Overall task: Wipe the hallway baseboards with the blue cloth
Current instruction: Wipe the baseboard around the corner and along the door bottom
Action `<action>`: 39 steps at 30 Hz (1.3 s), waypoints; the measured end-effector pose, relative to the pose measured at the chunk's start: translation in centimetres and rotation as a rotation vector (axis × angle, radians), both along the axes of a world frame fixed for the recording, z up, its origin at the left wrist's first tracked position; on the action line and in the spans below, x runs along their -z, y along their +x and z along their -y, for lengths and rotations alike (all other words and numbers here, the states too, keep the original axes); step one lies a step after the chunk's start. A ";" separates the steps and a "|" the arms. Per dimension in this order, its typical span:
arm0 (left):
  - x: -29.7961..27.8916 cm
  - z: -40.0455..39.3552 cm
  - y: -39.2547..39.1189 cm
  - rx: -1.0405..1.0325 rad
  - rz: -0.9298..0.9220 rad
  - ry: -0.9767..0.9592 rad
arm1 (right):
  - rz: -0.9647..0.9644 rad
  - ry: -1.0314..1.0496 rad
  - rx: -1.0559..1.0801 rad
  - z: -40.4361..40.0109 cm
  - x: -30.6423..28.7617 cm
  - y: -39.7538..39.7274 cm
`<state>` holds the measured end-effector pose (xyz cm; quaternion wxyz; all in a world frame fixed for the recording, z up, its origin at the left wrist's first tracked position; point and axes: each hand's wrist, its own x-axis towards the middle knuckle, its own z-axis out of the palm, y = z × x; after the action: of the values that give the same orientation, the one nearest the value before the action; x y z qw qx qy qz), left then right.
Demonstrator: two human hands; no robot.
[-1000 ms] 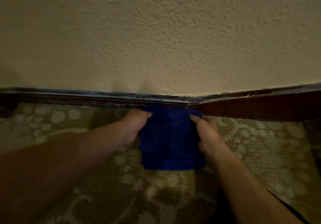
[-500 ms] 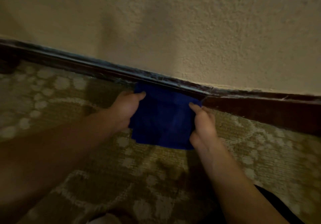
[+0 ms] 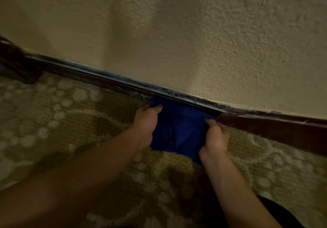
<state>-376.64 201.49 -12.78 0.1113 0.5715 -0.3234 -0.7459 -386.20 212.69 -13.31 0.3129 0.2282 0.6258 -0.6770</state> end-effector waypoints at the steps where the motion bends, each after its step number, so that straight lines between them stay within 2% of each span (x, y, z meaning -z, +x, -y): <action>1: 0.0 0.0 0.0 -0.006 -0.032 0.001 | -0.029 0.010 0.004 -0.1 -0.3 0.0; 5: 0.1 -0.5 -0.2 -0.004 -0.131 0.003 | -0.201 -0.017 0.062 -1.1 -1.7 -0.7; 8: 1.0 -0.9 -0.8 0.099 -0.114 0.010 | -0.205 0.041 0.106 -1.8 -0.7 -1.5; 12: 1.8 0.1 -1.4 0.246 -0.040 0.062 | 0.056 0.008 0.098 -2.4 0.4 -1.6; 15: 1.1 -0.3 -1.3 0.205 -0.100 0.053 | -0.088 0.123 0.148 -2.3 0.2 -1.8; 19: 0.9 -1.2 -1.4 0.216 -0.252 0.091 | -0.308 0.088 0.308 -2.6 -1.4 -2.5; 20: 1.2 -1.0 -1.5 0.230 -0.264 0.092 | -0.290 0.086 0.300 -2.9 -1.2 -2.8; 22: 1.7 -0.5 -1.5 0.242 -0.218 0.088 | -0.133 0.068 0.224 -2.7 -0.6 -2.7; 25: 1.5 -0.5 -1.5 0.167 -0.127 0.076 | 0.075 0.099 0.108 -2.0 0.4 -2.1; 29: -0.2 0.6 -0.7 -0.086 -0.050 -0.009 | 0.125 0.051 -0.007 -0.4 0.3 -1.8; 33: -1.1 4.1 2.0 -0.237 0.071 -0.064 | 0.205 -0.038 -0.173 3.1 0.7 1.4; 39: -1.6 5.7 3.1 -0.158 0.041 -0.006 | 0.234 -0.004 -0.213 4.4 -1.5 2.8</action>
<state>-373.56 195.79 -11.13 0.1651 0.6100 -0.2816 -0.7220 -383.45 208.26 -11.84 0.4542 0.2372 0.6043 -0.6101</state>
